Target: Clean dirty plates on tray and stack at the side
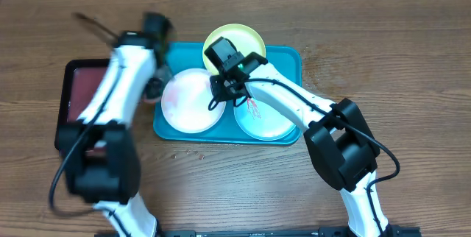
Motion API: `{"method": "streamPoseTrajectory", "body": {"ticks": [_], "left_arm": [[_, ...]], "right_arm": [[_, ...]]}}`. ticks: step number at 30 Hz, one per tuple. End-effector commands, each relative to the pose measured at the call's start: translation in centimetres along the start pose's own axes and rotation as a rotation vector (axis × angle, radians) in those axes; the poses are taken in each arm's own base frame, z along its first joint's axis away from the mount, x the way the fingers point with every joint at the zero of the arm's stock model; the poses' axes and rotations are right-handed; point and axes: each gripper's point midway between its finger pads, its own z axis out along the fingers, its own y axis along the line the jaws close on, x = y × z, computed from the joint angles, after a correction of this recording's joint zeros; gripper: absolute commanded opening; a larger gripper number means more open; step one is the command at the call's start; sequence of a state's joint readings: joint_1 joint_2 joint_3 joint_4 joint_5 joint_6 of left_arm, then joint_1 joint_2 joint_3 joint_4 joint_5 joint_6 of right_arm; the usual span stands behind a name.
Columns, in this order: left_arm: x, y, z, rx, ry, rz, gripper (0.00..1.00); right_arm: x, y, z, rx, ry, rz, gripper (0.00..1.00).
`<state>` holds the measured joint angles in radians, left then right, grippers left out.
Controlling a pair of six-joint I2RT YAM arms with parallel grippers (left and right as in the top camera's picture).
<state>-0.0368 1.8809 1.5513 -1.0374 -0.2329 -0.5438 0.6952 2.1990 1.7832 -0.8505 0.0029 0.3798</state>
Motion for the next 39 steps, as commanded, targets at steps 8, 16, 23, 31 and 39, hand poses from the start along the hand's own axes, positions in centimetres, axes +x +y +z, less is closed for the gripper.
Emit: {"method": "streamPoseTrajectory", "body": {"ticks": [8, 16, 23, 31, 39], "left_arm": [[-2.8, 4.3, -3.9, 0.404, 0.083, -0.162, 0.03], [-4.0, 8.4, -3.1, 0.375, 0.074, -0.267, 0.04], [-4.0, 8.7, -3.0, 0.372, 0.074, -0.274, 0.04], [-3.9, 8.7, -3.0, 0.371, 0.079, -0.274, 0.04], [-4.0, 8.8, -3.0, 0.368, 0.075, -0.273, 0.04]], "right_arm": [[-4.7, -1.2, -6.6, 0.359, -0.199, -0.226, 0.04], [-6.2, 0.5, -12.4, 0.721, -0.354, -0.494, 0.04], [-6.5, 3.8, -17.0, 1.006, -0.484, -0.679, 0.04], [-7.1, 6.3, -19.3, 1.111, -0.552, -0.748, 0.04], [-7.3, 6.3, -19.5, 1.119, -0.56, -0.741, 0.04]]}}
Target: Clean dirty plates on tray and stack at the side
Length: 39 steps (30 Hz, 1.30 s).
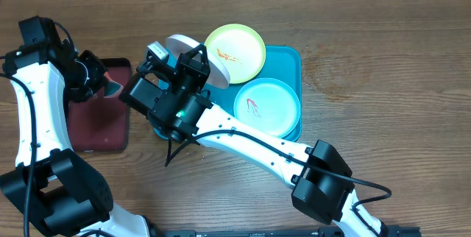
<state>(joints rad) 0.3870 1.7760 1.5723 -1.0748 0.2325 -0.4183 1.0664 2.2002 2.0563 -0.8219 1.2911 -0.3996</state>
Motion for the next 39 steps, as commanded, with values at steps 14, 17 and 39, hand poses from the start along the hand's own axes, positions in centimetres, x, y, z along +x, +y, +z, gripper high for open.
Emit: {"method": "streamPoseTrajectory", "body": {"ticks": [14, 17, 39], "left_arm": [[-0.1, -0.3, -0.3, 0.014, -0.002, 0.021, 0.04], [0.0, -0.3, -0.3, 0.013, -0.001, 0.023, 0.04], [-0.2, -0.4, -0.3, 0.017, -0.007, 0.026, 0.04]], "right_arm": [[3.3, 1.7, 6.6, -0.836, 0.228, 0.731, 0.04], [6.6, -0.6, 9.7, -1.053, 0.339, 0.905, 0.04], [46.7, -3.3, 22.0, -0.718, 1.144, 1.407, 0.04]]}}
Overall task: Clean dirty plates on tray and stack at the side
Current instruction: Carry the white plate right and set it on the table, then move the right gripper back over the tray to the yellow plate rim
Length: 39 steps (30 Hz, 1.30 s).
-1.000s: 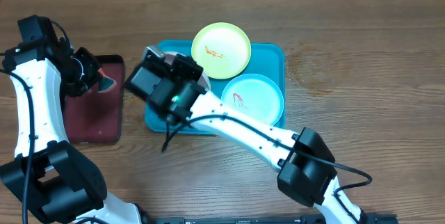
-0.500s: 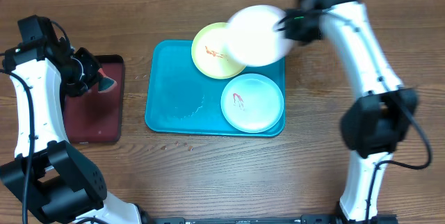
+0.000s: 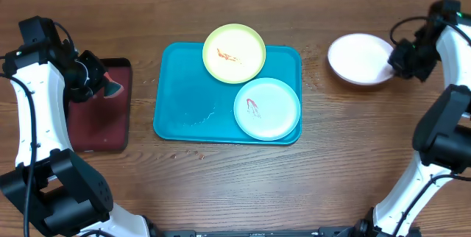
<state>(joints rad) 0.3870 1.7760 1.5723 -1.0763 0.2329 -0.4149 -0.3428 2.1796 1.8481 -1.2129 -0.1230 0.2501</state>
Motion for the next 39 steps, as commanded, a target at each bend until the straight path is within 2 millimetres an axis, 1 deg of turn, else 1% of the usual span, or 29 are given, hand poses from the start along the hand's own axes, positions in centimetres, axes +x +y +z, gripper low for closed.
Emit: {"method": "streamPoseTrajectory", "body": {"ticks": [1, 5, 6, 7, 8, 9, 12, 15, 16, 19, 20, 22, 23, 24, 25, 27, 28, 29, 31, 32, 33, 34, 36, 37, 39], "left_arm": [[-0.2, -0.4, -0.3, 0.018, -0.009, 0.024, 0.04], [-0.3, -0.5, -0.3, 0.019, -0.013, 0.024, 0.04], [-0.3, -0.5, -0.3, 0.019, -0.013, 0.024, 0.04], [-0.3, -0.5, -0.3, 0.019, -0.013, 0.024, 0.04], [-0.3, -0.5, -0.3, 0.019, -0.013, 0.025, 0.04], [-0.3, -0.5, -0.3, 0.019, -0.013, 0.025, 0.04], [-0.4, -0.5, -0.3, 0.021, -0.016, 0.026, 0.04], [-0.5, -0.6, -0.3, 0.023, -0.02, 0.027, 0.04], [-0.5, -0.6, -0.3, 0.023, -0.02, 0.027, 0.04], [-0.5, -0.6, -0.3, 0.023, -0.02, 0.027, 0.04], [-0.5, -0.6, -0.3, 0.023, -0.021, 0.027, 0.04], [-0.5, -0.6, -0.3, 0.023, -0.02, 0.027, 0.04], [-0.5, -0.6, -0.3, 0.023, -0.02, 0.027, 0.04], [-0.5, -0.6, -0.3, 0.023, -0.02, 0.027, 0.04], [-0.4, -0.6, -0.3, 0.024, -0.019, 0.027, 0.04], [-0.3, -0.8, -0.2, 0.027, -0.016, 0.033, 0.04], [-0.2, -1.0, -0.2, 0.028, -0.015, 0.036, 0.04], [-0.1, -1.2, -0.1, 0.029, -0.013, 0.041, 0.04], [0.1, -1.6, 0.0, 0.03, -0.009, 0.053, 0.04], [0.3, -1.8, 0.0, 0.032, -0.007, 0.06, 0.04], [0.4, -2.1, 0.1, 0.033, -0.004, 0.067, 0.04], [0.6, -2.4, 0.2, 0.035, -0.001, 0.077, 0.04], [0.9, -2.8, 0.2, 0.037, 0.003, 0.088, 0.04], [1.0, -3.0, 0.3, 0.039, 0.005, 0.101, 0.04], [1.3, -3.4, 0.4, 0.04, 0.01, 0.112, 0.04]], "right_arm": [[0.5, 0.0, -0.7, -0.016, -0.023, -0.06, 0.04], [1.0, 0.1, 0.3, -0.017, -0.011, -0.093, 0.04], [1.0, 0.2, 0.3, -0.017, -0.01, -0.095, 0.11], [1.1, 0.3, 0.3, -0.017, -0.009, -0.099, 0.24], [1.2, 0.5, 0.3, -0.019, -0.004, -0.103, 0.45], [1.6, 1.0, 0.2, -0.032, 0.008, -0.109, 0.56], [2.1, 2.1, -0.6, -0.06, 0.027, -0.128, 0.65], [1.7, 3.3, -2.6, -0.071, 0.012, -0.145, 0.68], [1.6, 4.1, -3.6, -0.094, 0.003, -0.164, 0.68], [1.1, 8.1, -6.8, -0.218, -0.05, -0.288, 0.72], [1.0, 9.5, -7.6, -0.253, -0.074, -0.326, 0.75], [1.1, 13.2, -9.2, -0.346, -0.132, -0.456, 0.87], [1.4, 15.3, -9.8, -0.39, -0.164, -0.527, 0.96], [1.6, 17.2, -10.0, -0.417, -0.195, -0.588, 1.0], [1.9, 18.7, -10.0, -0.428, -0.22, -0.635, 1.0], [3.1, 22.3, -9.5, -0.442, -0.268, -0.772, 1.0], [3.7, 23.9, -8.7, -0.43, -0.289, -0.829, 1.0], [4.0, 25.1, -8.3, -0.406, -0.314, -0.861, 1.0], [4.4, 27.6, -6.4, -0.324, -0.371, -0.915, 1.0], [5.0, 29.0, -5.3, -0.304, -0.39, -0.944, 1.0], [5.7, 30.3, -4.4, -0.293, -0.404, -0.987, 1.0], [6.7, 31.8, -2.9, -0.27, -0.415, -1.049, 1.0], [7.5, 33.3, -1.1, -0.231, -0.442, -1.082, 1.0], [7.9, 34.1, 0.1, -0.204, -0.457, -1.098, 1.0], [8.2, 34.9, 1.7, -0.172, -0.478, -1.111, 1.0]]}}
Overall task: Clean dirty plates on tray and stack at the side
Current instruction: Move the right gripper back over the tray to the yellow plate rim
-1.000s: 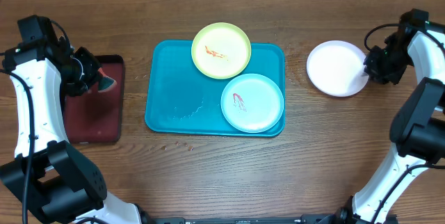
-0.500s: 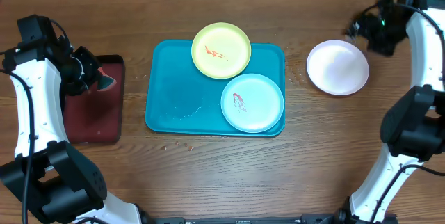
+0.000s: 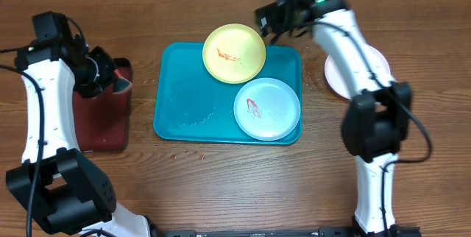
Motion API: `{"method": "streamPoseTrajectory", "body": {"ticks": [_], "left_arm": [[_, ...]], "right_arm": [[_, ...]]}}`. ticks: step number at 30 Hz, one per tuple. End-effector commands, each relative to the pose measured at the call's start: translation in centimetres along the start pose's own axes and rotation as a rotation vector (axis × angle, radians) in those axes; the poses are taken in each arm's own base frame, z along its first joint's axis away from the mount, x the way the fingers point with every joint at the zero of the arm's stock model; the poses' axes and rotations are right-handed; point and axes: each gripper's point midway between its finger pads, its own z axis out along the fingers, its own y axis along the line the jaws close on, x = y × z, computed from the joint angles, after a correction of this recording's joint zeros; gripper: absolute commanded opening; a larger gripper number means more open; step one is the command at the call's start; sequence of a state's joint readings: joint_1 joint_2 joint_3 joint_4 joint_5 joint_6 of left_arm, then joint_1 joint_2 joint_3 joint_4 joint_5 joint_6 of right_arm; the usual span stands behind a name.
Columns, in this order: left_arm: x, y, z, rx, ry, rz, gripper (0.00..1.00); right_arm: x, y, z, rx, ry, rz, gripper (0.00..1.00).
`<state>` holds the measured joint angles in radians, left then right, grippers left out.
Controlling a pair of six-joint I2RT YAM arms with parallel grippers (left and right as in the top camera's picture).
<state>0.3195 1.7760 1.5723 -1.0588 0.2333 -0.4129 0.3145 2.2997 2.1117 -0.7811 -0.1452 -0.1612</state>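
A blue tray (image 3: 184, 108) lies mid-table. On it sit a yellow plate (image 3: 234, 53) at the far edge and a light blue plate (image 3: 267, 108) at the near right, both with red smears. A white plate (image 3: 368, 71) rests on the table to the right of the tray, partly under my right arm. My right gripper (image 3: 268, 20) hovers at the yellow plate's far right rim; its jaws are not clear to see. My left gripper (image 3: 110, 79) is shut on a pink sponge (image 3: 120, 82) over the dark red mat.
A dark red mat (image 3: 99, 123) lies left of the tray. The tray's left half has faint wet marks. The right arm's links cross above the white plate and the table right of the tray.
My right gripper has left the white plate at the right and now sits at the far right rim of the yellow plate. The white plate stays on the table. The left gripper shifted slightly.
The white plate first lay on the tray's left half, with both grippers at it. Then my right gripper held it lifted while the left sat over the red mat with the sponge. Later the plate lay on the table at the right. My right gripper is now by the yellow plate.
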Motion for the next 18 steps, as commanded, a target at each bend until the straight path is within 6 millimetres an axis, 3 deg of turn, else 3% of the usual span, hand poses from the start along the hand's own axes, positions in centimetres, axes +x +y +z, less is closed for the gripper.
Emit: {"method": "streamPoseTrajectory", "body": {"ticks": [1, 7, 11, 13, 15, 18], "left_arm": [[0.4, -1.2, -0.1, 0.022, 0.007, 0.05, 0.04], [1.1, -2.3, 0.2, 0.024, 0.016, 0.097, 0.04], [1.3, -2.8, 0.3, 0.028, 0.017, 0.114, 0.04], [1.3, -2.8, 0.3, 0.028, 0.017, 0.116, 0.04], [1.3, -2.8, 0.3, 0.03, 0.015, 0.117, 0.04], [1.2, -2.8, 0.3, 0.031, 0.012, 0.118, 0.04]], "right_arm": [[1.5, -1.6, 3.5, 0.147, 0.042, -0.052, 1.0], [3.2, 0.0, 6.7, 0.076, 0.07, -0.083, 1.0], [3.8, 1.2, 7.6, 0.004, 0.074, -0.079, 0.94], [3.7, 1.4, 7.6, -0.007, 0.069, -0.078, 0.84], [3.5, 1.8, 7.6, -0.033, 0.062, -0.078, 0.62], [4.2, 2.1, 8.4, -0.049, 0.075, -0.072, 0.63]]}}
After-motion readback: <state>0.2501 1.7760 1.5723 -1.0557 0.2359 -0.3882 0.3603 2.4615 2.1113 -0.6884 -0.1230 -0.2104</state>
